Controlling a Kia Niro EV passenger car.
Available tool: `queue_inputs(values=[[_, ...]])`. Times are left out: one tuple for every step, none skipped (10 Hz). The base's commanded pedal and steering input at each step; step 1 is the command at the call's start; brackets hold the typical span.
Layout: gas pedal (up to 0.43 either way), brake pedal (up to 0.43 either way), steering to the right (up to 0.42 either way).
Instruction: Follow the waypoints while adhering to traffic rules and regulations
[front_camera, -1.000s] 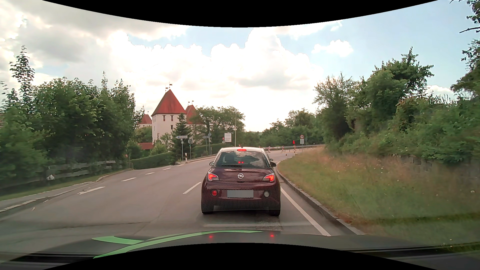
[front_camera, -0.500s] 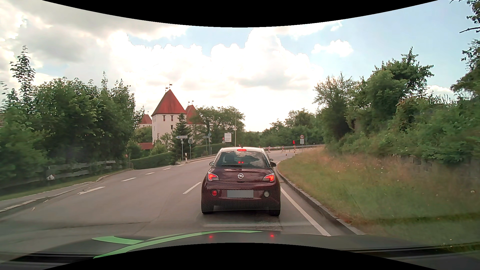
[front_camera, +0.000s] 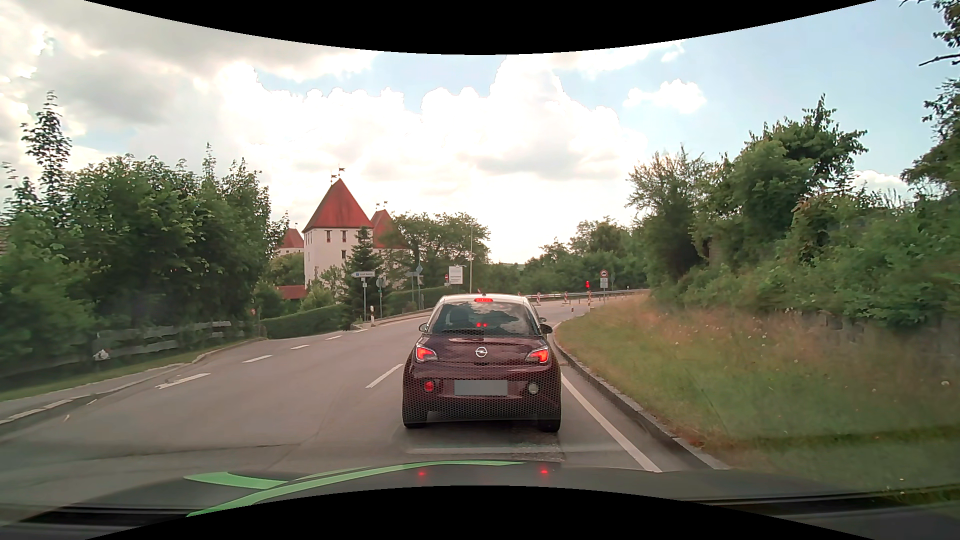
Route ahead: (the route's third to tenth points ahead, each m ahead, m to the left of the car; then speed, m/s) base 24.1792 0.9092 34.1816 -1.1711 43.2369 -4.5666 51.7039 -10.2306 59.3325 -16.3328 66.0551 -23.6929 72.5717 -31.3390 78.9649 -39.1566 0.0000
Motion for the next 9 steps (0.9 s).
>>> queue_inputs(values=[[0.000,0.323,0.027],[0.000,0.323,0.027],[0.000,0.323,0.027],[0.000,0.323,0.027],[0.000,0.323,0.027],[0.000,0.323,0.027],[0.000,0.323,0.027],[0.000,0.323,0.027],[0.000,0.323,0.027]])
